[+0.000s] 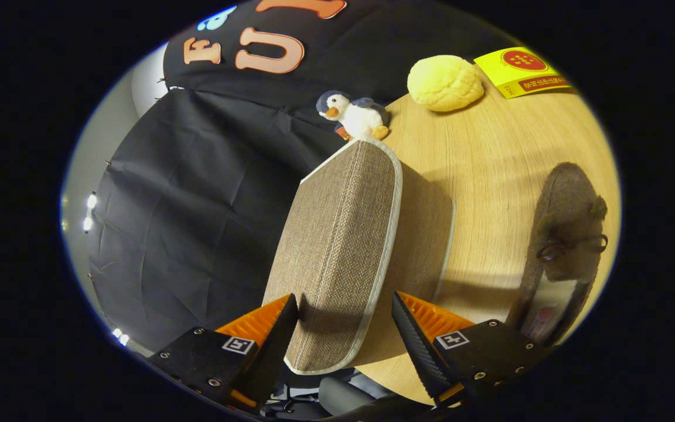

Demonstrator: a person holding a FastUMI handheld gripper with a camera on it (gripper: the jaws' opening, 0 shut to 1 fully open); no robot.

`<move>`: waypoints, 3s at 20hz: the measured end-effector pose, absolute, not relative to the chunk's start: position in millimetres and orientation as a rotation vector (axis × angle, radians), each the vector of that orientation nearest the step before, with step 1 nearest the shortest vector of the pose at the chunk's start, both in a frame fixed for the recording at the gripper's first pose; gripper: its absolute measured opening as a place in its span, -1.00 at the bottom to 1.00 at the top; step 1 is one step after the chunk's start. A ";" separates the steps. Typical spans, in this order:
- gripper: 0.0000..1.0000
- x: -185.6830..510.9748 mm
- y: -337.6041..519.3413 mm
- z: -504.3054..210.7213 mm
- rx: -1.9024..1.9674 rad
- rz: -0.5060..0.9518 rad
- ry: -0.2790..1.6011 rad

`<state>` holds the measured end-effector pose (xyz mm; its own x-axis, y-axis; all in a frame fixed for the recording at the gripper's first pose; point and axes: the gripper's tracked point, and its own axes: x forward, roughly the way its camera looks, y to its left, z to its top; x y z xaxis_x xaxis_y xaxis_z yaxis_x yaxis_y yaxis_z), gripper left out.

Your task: Open the storage box then place both shoes into the box .Put the left shoe in first, then the right shoe, with the right side of both shoes facing outward in a uniform manner.

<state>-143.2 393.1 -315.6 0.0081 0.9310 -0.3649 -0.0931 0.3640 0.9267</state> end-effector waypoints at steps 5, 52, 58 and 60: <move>0.78 -145.3 392.9 -303.6 0.903 1.010 1.311; 0.51 -129.2 584.2 -111.2 0.755 1.203 1.005; 0.74 -116.7 529.9 -140.5 0.626 1.116 0.948; 0.75 -109.4 504.5 -147.8 0.602 1.073 0.919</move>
